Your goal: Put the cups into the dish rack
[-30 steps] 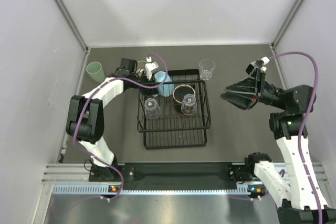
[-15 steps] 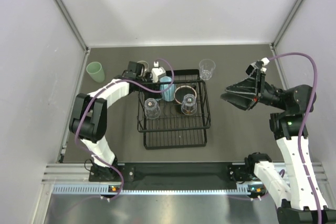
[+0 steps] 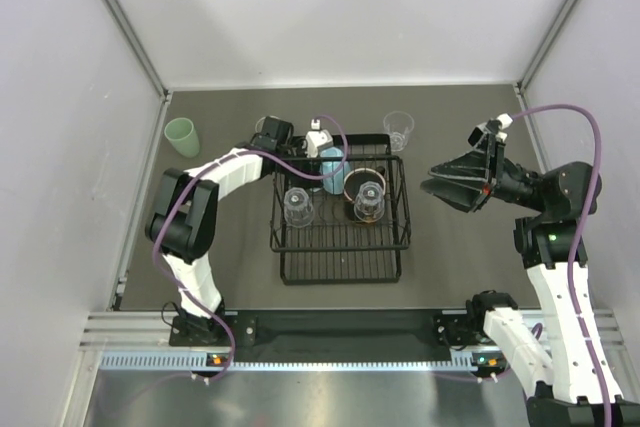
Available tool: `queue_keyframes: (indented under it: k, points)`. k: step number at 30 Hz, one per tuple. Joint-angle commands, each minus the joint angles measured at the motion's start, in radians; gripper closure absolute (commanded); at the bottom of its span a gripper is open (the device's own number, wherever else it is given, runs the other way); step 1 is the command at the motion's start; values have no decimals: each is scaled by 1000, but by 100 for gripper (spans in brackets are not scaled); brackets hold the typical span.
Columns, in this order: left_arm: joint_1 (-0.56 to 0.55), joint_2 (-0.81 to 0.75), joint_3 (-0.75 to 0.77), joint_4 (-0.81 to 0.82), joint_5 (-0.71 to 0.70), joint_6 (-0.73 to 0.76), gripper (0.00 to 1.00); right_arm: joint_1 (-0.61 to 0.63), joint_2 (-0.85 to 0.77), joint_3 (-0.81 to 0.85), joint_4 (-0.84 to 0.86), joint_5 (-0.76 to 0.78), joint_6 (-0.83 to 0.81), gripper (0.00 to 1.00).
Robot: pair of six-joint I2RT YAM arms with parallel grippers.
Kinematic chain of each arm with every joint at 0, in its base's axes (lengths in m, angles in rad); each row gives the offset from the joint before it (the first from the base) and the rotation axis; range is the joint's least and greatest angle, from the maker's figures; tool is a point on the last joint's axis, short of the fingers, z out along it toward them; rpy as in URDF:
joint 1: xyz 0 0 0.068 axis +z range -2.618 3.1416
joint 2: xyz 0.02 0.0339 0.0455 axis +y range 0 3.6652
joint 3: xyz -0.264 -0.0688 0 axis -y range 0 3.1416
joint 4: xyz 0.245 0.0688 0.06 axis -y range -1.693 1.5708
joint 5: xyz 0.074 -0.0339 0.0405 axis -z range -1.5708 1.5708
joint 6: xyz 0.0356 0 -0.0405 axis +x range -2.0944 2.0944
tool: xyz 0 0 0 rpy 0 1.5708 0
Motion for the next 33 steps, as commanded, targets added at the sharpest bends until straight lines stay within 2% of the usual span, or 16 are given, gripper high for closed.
queue_keyframes:
  k: [1,18,29,30,32,33]
  points:
    - [-16,-43,11,78,26,25,100,-19,-17,8,-5,1,62,59]
    - [20,-208,-146,101,-81,12,100,-23,-20,-12,-28,5,38,59]
    - [20,-195,-158,71,-133,-5,100,-22,-23,-15,-31,5,30,59]
    - [20,-196,-161,72,-135,-7,98,-22,-24,-17,-33,7,30,59]
    - [20,-199,-175,84,-143,-22,84,-22,-32,-23,-34,8,32,59]
    - [20,-205,-180,83,-132,-19,84,-23,-34,-28,-36,8,33,59]
